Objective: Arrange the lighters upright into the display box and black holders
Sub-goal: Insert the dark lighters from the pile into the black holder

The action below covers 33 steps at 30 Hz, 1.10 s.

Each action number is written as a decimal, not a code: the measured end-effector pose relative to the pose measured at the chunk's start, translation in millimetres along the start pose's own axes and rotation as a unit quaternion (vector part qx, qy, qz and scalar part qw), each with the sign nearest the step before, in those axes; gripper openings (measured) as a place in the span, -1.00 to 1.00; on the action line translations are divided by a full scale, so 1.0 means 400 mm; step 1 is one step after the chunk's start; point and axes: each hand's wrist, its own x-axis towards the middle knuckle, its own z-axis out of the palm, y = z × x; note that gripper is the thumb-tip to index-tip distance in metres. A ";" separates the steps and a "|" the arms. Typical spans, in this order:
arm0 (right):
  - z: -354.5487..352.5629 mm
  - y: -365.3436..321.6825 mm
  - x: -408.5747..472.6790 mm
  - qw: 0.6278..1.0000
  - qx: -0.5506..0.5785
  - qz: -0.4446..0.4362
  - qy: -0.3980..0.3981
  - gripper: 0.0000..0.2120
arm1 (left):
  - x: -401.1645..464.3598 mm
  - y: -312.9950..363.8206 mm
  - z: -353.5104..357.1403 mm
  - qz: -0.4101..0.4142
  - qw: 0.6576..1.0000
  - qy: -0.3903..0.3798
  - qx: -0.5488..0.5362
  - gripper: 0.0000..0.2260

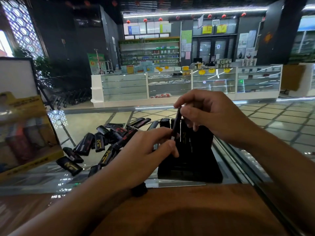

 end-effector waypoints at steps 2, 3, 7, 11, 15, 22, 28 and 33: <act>0.004 0.000 0.001 1.000 0.000 -0.006 -0.012 -0.89 | -0.001 -0.001 0.002 0.006 1.000 -0.013 -0.009 -0.77; 0.007 0.000 0.001 1.000 -0.011 -0.013 -0.014 -0.89 | -0.003 -0.002 0.002 0.007 1.000 -0.016 -0.003 -0.76; 0.022 0.001 0.001 0.997 -0.063 -0.026 0.031 -0.91 | -0.002 -0.019 -0.017 -0.018 0.996 -0.017 0.081 -0.83; 0.039 0.006 -0.001 0.976 -0.190 -0.051 0.090 -0.87 | -0.015 -0.026 -0.044 -0.060 0.980 -0.001 0.188 -0.82; 0.071 0.029 0.000 0.952 -0.284 -0.082 0.072 -0.82 | -0.032 -0.014 -0.026 -0.110 0.961 -0.097 0.232 -0.70; 0.085 0.053 0.002 0.917 -0.369 -0.111 0.107 -0.82 | -0.039 -0.027 -0.024 -0.101 0.957 -0.115 0.248 -0.68; 0.097 0.069 0.005 0.900 -0.419 -0.100 0.066 -0.80 | -0.039 -0.025 -0.037 -0.092 0.953 -0.136 0.254 -0.60; 0.105 0.067 0.011 0.898 -0.420 -0.102 0.077 -0.81 | -0.034 -0.032 -0.036 -0.081 0.950 -0.143 0.266 -0.60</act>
